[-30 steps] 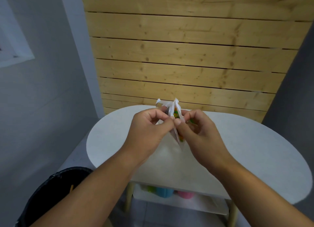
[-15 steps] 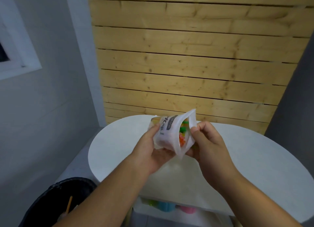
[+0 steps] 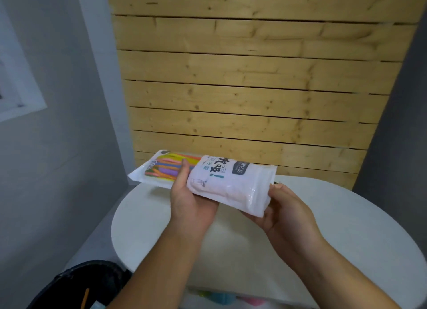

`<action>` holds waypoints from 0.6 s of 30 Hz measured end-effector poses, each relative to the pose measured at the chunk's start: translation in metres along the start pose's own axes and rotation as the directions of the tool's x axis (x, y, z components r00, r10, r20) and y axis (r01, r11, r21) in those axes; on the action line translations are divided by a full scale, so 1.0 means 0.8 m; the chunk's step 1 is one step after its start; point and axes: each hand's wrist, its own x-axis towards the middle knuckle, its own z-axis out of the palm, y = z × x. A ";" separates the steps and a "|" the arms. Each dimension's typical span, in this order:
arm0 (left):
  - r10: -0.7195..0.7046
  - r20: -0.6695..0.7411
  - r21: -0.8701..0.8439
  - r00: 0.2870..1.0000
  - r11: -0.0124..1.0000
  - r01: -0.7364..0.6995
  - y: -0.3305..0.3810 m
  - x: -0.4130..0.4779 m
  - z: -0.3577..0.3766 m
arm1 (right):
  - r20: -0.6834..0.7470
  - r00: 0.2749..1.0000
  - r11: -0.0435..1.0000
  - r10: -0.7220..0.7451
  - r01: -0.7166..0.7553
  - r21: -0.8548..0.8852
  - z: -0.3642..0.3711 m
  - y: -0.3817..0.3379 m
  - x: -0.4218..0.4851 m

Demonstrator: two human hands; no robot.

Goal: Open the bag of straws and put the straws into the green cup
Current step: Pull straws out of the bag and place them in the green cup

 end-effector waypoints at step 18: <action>0.305 0.183 0.430 0.934 0.830 -0.355 -0.012 -0.043 0.052 | -0.012 0.968 0.903 0.250 -0.228 0.364 -0.004 0.019 0.029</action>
